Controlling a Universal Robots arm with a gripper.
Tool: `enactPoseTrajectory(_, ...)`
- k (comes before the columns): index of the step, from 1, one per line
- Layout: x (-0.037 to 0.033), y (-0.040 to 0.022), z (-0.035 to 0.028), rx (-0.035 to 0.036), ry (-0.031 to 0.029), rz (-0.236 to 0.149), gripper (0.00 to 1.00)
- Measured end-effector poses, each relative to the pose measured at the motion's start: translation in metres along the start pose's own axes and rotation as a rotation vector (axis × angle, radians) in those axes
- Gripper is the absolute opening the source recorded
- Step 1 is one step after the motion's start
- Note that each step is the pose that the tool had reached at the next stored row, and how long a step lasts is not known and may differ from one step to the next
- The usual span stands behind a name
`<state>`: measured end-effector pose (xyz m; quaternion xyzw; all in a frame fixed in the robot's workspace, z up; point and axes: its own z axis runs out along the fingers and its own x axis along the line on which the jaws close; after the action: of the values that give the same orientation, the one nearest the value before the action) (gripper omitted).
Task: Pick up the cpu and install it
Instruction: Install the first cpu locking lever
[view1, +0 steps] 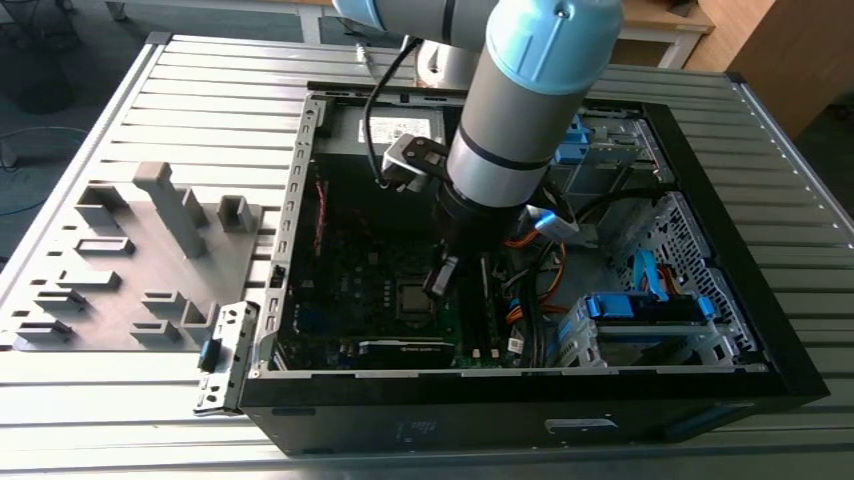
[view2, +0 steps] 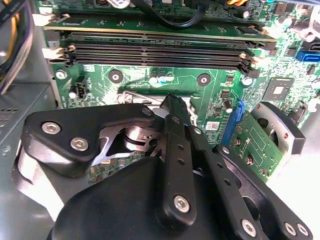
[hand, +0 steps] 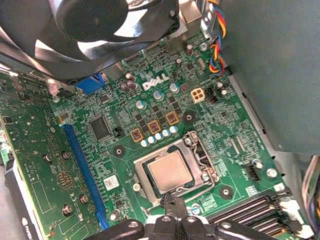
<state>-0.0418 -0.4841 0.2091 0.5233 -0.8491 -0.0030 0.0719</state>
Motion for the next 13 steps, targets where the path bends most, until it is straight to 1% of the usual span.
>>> enactPoseTrajectory(2,-0.0002,0.0002,0.0025,0.0018,0.0039,0.001,0.11)
enactPoseTrajectory(4,-0.0004,0.0003,0.0043,0.0026,0.0053,0.001,0.11)
enactPoseTrajectory(9,-0.0004,0.0003,0.0045,0.0026,0.0054,0.001,0.11)
enactPoseTrajectory(13,0.0008,0.0029,0.0051,0.0012,0.0025,0.000,0.11)
